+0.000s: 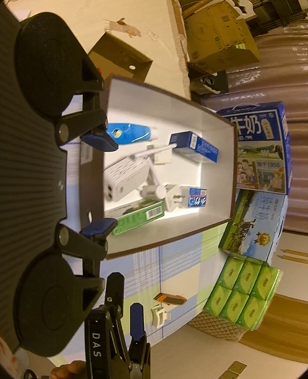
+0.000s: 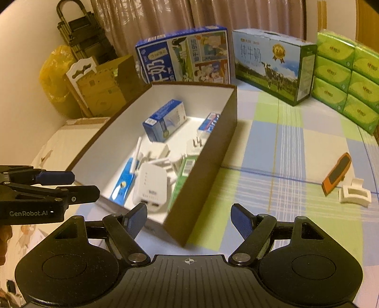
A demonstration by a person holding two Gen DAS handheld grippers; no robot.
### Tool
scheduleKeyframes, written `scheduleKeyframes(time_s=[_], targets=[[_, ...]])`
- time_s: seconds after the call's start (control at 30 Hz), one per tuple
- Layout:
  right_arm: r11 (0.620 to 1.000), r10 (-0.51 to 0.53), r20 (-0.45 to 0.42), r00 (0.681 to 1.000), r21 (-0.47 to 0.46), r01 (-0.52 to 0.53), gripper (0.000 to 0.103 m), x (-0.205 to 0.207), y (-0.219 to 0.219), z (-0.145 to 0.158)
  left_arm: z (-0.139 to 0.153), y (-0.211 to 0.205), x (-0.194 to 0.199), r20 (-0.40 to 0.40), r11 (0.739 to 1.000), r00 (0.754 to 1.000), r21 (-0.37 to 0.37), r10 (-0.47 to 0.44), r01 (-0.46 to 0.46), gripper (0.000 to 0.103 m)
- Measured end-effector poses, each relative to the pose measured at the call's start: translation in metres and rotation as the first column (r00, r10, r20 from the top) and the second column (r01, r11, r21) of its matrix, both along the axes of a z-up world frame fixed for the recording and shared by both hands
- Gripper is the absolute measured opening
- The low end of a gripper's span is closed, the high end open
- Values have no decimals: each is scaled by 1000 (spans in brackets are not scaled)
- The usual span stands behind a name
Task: Organize rigid objects
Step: 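Move both tools back from the box toward the knife and claw clip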
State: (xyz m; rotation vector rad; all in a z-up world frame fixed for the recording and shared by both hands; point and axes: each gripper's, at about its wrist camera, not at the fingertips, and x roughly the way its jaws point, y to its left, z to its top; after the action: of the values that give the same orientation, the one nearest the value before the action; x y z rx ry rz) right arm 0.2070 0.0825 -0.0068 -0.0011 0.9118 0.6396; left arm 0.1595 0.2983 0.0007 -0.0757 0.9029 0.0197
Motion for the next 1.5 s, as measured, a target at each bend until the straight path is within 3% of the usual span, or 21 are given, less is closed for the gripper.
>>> scheduleKeyframes(time_s=[0.6, 0.93, 1.5], targets=[[997, 75, -41, 996, -21, -76, 75, -2, -65, -15, -17, -80, -10, -71, 999, 997, -13, 33, -34, 58], [998, 60, -76, 995, -27, -62, 75, 5, -118, -25, -24, -133, 3, -97, 1000, 995, -10, 10, -11, 58], [994, -104, -117, 988, -53, 98, 75, 38, -221, -47, -49, -217, 54, -141, 993, 983, -31, -113, 110, 58]])
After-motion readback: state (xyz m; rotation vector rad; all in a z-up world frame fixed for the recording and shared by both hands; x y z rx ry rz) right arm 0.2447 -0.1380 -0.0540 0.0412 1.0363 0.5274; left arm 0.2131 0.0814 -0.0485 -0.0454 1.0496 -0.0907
